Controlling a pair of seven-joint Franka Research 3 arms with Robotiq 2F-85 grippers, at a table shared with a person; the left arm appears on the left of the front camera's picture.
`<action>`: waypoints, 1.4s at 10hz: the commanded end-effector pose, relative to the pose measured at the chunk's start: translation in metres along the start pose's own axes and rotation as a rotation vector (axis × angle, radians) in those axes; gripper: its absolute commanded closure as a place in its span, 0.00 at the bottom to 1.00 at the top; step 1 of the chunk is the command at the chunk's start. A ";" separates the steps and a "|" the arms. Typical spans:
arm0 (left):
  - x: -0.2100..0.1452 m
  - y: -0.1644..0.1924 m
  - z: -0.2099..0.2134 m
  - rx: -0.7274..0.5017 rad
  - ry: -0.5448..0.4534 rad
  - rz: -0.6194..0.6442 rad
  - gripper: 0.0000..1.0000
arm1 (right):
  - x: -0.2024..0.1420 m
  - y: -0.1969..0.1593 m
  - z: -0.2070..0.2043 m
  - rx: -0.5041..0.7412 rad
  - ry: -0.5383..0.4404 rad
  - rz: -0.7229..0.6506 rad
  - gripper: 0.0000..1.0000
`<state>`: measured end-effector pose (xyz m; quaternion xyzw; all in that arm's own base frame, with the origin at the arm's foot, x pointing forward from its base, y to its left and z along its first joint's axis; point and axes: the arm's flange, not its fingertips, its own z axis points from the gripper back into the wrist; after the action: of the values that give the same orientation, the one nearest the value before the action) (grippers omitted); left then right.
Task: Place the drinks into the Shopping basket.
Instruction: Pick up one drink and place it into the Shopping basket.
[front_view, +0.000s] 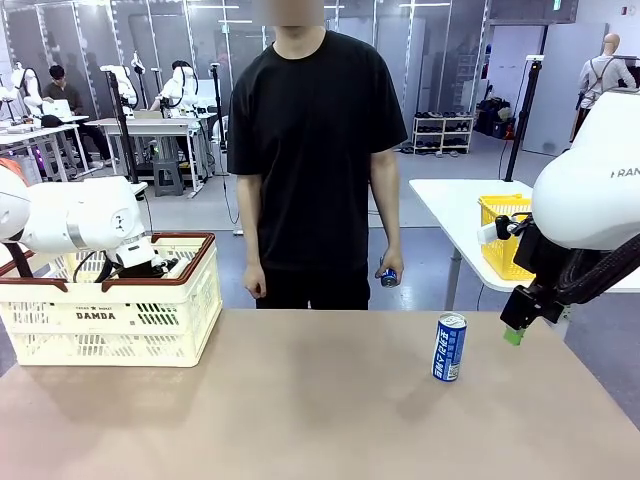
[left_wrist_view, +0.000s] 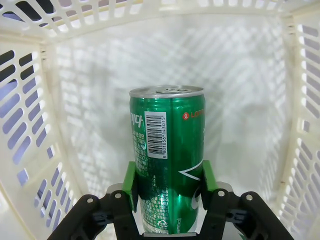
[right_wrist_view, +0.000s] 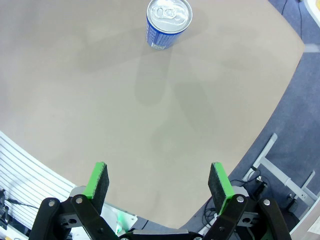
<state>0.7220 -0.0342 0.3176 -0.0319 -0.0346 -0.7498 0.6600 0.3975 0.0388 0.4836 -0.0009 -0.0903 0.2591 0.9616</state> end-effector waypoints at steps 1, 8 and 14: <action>-0.002 0.006 0.007 -0.012 -0.040 -0.023 0.42 | 0.000 -0.001 0.000 -0.004 0.001 0.002 0.00; 0.000 0.003 0.048 0.054 -0.041 -0.005 0.00 | 0.000 -0.001 0.000 -0.004 0.001 0.002 0.00; 0.001 0.007 0.035 0.038 -0.011 0.002 0.00 | 0.000 -0.001 0.000 -0.004 0.001 0.002 0.00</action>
<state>0.7295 -0.0330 0.3502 -0.0251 -0.0509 -0.7481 0.6612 0.3975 0.0388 0.4835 -0.0009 -0.0903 0.2591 0.9616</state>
